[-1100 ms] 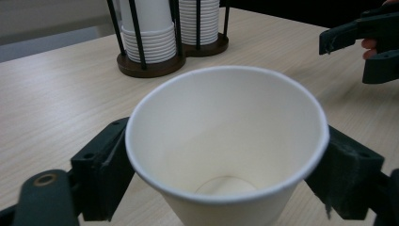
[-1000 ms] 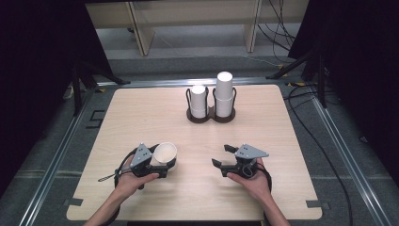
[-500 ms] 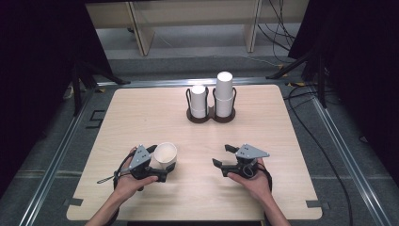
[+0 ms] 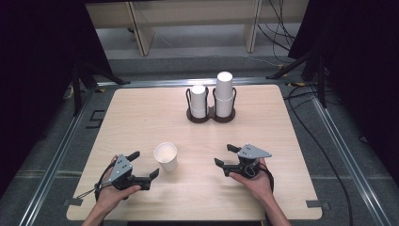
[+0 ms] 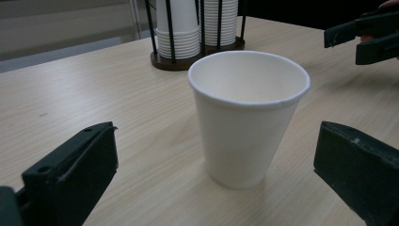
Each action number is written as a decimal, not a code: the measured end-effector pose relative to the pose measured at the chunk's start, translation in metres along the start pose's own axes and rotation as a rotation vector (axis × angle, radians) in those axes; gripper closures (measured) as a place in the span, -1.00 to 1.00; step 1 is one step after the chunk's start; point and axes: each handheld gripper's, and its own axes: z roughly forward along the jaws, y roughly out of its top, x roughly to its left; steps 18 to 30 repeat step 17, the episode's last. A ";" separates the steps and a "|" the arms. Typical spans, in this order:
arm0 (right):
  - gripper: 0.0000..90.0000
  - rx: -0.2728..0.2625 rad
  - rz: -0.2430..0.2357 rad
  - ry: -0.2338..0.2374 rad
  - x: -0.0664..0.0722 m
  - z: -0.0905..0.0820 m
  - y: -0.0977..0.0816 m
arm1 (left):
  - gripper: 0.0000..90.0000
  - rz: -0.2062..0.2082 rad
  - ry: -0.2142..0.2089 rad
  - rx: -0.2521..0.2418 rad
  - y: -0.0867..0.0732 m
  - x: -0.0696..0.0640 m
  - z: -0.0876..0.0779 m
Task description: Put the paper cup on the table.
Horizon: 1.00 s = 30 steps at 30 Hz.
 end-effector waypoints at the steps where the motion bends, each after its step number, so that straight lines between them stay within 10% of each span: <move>1: -0.47 0.010 0.002 -0.005 0.000 -0.001 0.000 | -1.00 -0.001 0.006 0.002 -0.002 0.001 -0.003; 30: -0.48 -0.029 0.046 0.005 -0.002 -0.005 -0.002 | -1.00 -0.015 0.019 0.005 -0.022 0.002 -0.010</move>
